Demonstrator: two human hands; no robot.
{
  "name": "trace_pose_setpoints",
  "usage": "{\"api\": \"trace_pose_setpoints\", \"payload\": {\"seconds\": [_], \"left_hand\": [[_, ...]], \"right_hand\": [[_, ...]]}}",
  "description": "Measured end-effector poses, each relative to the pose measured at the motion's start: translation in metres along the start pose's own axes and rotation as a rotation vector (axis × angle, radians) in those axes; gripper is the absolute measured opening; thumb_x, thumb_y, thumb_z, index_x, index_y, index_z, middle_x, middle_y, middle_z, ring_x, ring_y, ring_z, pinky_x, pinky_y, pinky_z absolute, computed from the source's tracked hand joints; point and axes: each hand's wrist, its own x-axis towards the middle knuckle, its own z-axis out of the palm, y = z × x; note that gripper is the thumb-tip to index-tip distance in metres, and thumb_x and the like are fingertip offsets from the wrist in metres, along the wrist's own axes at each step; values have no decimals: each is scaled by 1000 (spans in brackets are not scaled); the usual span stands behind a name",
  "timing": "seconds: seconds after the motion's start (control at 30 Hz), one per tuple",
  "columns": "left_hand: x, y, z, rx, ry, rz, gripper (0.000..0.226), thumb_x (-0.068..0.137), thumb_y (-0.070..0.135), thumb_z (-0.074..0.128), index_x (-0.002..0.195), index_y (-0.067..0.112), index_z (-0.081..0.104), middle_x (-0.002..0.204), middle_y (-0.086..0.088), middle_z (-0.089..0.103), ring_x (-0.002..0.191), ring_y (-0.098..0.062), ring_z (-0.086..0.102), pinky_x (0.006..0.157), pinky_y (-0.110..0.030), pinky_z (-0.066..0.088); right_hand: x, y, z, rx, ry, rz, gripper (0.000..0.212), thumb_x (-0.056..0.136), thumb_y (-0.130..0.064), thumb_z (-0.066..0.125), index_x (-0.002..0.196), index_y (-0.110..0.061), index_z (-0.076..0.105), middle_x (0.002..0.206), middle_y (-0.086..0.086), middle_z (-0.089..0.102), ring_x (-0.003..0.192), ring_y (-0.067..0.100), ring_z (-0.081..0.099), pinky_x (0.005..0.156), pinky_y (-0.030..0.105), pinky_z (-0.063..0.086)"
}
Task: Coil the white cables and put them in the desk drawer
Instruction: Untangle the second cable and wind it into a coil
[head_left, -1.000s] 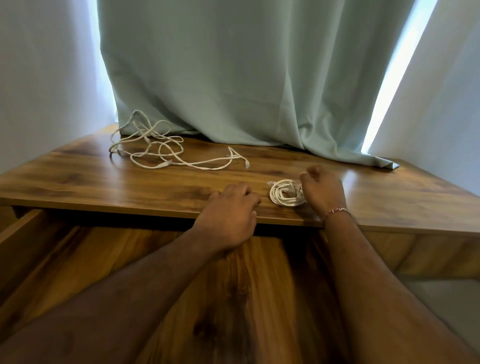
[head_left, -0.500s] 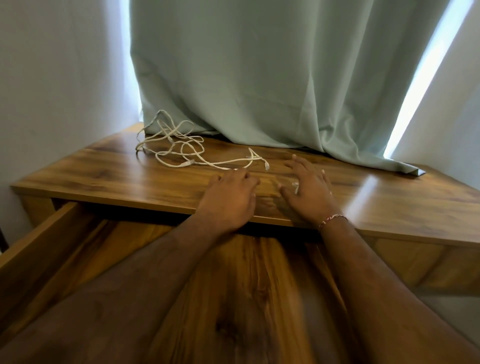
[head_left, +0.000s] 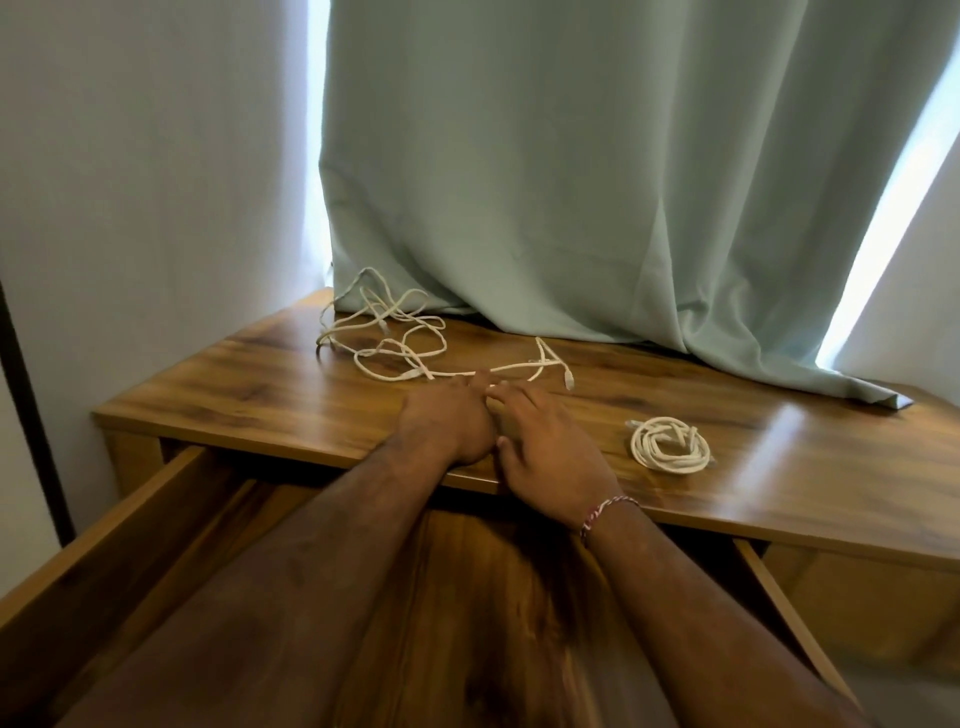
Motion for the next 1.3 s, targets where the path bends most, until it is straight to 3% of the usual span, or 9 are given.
{"api": "trace_pose_setpoints", "payload": {"seconds": [0.17, 0.3, 0.4, 0.53, 0.67, 0.77, 0.97, 1.17, 1.3], "left_hand": [[-9, 4, -2, -14, 284, 39, 30, 95, 40, 54, 113, 20, 68, 119, -7, 66, 105, -30, 68, 80, -39, 52], [-19, -7, -15, -283, 440, 236, 24, 92, 49, 64, 100, 27, 69, 104, 2, 60, 97, -21, 61, 76, -36, 46], [-27, -24, -33, -510, 534, 282, 24, 87, 47, 73, 90, 24, 71, 95, 7, 56, 87, -13, 56, 73, -36, 47], [-35, -42, -56, -561, 734, 194, 22, 85, 36, 81, 91, 18, 71, 97, 6, 54, 86, -10, 52, 74, -26, 40], [-42, -67, -70, -506, 965, 97, 31, 79, 27, 86, 91, 12, 62, 111, -7, 52, 101, -18, 52, 81, -23, 40], [-39, -71, -64, -460, 867, 76, 28, 82, 28, 84, 96, 13, 64, 117, -6, 52, 107, -19, 53, 84, -23, 40], [-43, -56, -55, -276, 333, -71, 32, 78, 42, 65, 107, 30, 72, 118, 0, 68, 110, -27, 64, 89, -40, 52], [-54, -34, -89, -433, 278, -122, 30, 85, 32, 49, 84, 18, 76, 91, -8, 75, 86, -32, 69, 78, -39, 57], [-54, -36, -92, -539, 102, -150, 25, 97, 19, 44, 104, 12, 67, 81, -10, 73, 59, -28, 75, 61, -42, 64]], "right_hand": [[0, 16, 0, -10, 10, 121, 58, 93, -19, 58, 149, -23, 43, 152, 1, 44, 137, 22, 46, 111, 38, 46], [0, 27, -5, -24, 51, 157, 61, 89, -18, 62, 146, -30, 42, 149, 2, 45, 128, 27, 52, 103, 41, 51], [1, 26, -9, -100, 150, 140, 39, 93, -24, 61, 132, -24, 52, 131, 3, 55, 111, 25, 58, 85, 37, 52], [3, 19, -21, -125, 410, 188, 6, 100, -30, 55, 100, -24, 54, 95, -3, 59, 77, 21, 57, 60, 30, 38], [-1, 42, -35, -84, 359, 449, 11, 104, -32, 47, 109, -23, 52, 88, 5, 67, 82, 37, 64, 66, 36, 39], [-2, 54, -42, 182, 403, 519, 14, 102, -31, 52, 102, -22, 62, 87, 1, 73, 83, 31, 67, 71, 38, 50], [6, 32, -44, 1175, 404, 698, 24, 105, -8, 42, 91, -12, 61, 54, 3, 50, 48, 21, 52, 57, 34, 52], [9, 14, -36, 1040, 427, 670, 27, 104, -22, 50, 81, -20, 63, 51, -7, 40, 41, 11, 33, 41, 22, 31], [7, 11, -43, 1167, 457, 656, 36, 99, -36, 49, 68, -21, 59, 50, -7, 38, 41, 11, 30, 42, 22, 28]]}}
